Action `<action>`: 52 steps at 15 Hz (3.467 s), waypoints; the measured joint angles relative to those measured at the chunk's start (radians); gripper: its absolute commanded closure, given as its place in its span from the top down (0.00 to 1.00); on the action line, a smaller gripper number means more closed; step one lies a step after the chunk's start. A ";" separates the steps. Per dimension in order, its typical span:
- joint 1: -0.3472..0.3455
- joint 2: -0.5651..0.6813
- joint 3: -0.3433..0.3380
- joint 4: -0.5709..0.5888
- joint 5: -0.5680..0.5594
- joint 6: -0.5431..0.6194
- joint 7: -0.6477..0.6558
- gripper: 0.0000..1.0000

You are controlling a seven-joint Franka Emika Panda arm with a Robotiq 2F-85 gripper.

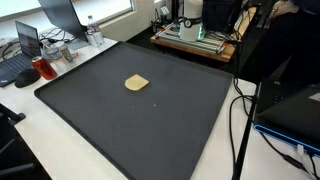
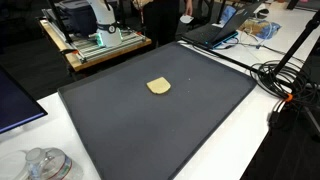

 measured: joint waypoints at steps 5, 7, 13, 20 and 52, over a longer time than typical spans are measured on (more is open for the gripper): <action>0.000 0.000 0.000 0.000 0.000 0.000 0.000 1.00; 0.000 0.000 0.000 0.000 0.000 0.000 0.000 1.00; -0.003 -0.003 0.017 0.000 0.000 0.000 0.000 1.00; 0.065 -0.167 0.183 -0.002 0.005 -0.073 0.006 1.00; 0.434 -0.448 0.396 -0.010 0.148 -0.147 -0.036 1.00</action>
